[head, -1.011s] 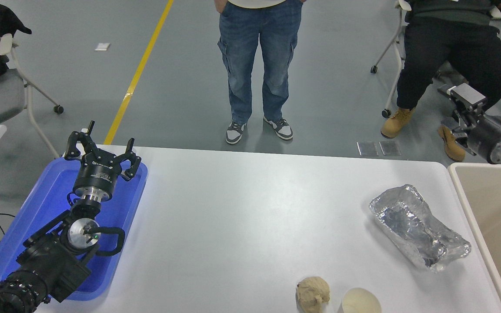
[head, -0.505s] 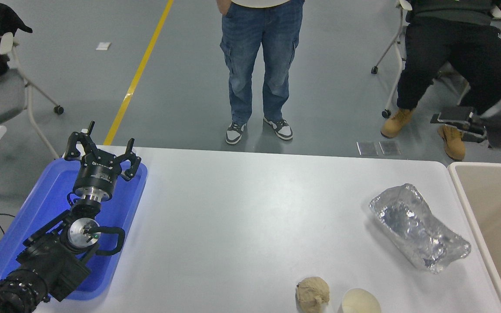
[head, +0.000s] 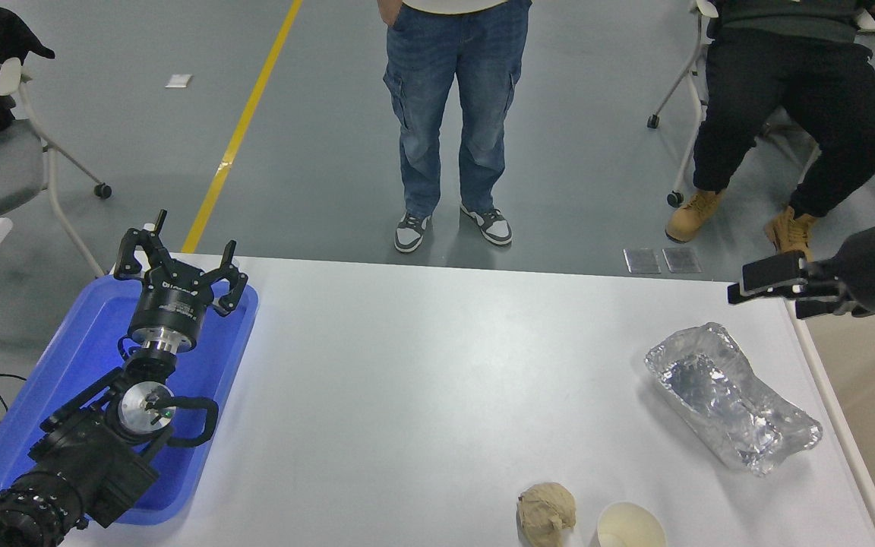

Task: Pick up paper cup place in dustbin

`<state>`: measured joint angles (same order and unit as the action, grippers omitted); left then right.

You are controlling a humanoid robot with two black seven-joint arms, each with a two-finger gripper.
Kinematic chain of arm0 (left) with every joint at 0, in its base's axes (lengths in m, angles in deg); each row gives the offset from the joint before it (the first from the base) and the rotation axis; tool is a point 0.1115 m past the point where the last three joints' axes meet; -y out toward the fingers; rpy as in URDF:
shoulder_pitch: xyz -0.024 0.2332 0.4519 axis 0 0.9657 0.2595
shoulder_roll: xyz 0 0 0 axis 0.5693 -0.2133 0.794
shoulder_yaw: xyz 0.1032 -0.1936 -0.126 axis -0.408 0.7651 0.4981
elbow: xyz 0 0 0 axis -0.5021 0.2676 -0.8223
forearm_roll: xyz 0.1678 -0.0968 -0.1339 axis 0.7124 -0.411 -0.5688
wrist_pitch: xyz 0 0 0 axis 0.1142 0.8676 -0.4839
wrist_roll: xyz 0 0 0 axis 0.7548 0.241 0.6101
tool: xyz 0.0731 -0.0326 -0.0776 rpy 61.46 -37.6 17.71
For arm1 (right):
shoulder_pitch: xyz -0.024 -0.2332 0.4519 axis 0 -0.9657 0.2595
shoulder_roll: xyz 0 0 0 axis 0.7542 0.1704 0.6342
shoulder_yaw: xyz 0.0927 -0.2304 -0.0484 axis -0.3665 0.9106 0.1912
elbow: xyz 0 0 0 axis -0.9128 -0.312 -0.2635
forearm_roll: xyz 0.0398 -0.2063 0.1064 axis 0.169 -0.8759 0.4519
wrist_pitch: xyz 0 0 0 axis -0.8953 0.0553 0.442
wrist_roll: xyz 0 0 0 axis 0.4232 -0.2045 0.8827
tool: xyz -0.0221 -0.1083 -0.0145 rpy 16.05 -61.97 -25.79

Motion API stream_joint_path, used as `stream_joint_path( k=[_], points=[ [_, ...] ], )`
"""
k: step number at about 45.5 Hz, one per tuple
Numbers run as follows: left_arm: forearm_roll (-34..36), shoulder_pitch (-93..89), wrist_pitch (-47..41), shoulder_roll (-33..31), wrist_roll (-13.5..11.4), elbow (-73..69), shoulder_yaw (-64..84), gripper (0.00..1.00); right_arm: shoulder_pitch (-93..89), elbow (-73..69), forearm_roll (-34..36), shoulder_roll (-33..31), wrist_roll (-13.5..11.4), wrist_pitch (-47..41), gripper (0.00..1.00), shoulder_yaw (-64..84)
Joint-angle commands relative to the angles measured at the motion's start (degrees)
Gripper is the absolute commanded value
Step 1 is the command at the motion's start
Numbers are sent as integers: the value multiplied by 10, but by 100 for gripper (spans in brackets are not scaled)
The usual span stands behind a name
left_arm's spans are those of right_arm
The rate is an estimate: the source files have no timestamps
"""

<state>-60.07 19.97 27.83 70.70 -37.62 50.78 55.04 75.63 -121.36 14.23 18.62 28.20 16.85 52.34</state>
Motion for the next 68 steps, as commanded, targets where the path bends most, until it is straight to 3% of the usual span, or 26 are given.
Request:
stream_joint_path(
  k=[1, 18, 48, 68],
  points=[
    [0, 0, 0, 0, -1, 0, 0, 100, 14, -47, -43, 24, 0, -9, 100, 4],
    [-1, 1, 0, 0, -1, 0, 0, 100, -41, -47, -43, 73, 0, -8, 100, -12],
    [0, 1, 0, 0, 0, 0, 0, 100, -203, -39, -44, 100, 0, -2, 100, -89],
    [0, 0, 0, 0, 0, 0, 0, 100, -306, -7, -48, 119, 0, 58, 100, -123]
  ],
)
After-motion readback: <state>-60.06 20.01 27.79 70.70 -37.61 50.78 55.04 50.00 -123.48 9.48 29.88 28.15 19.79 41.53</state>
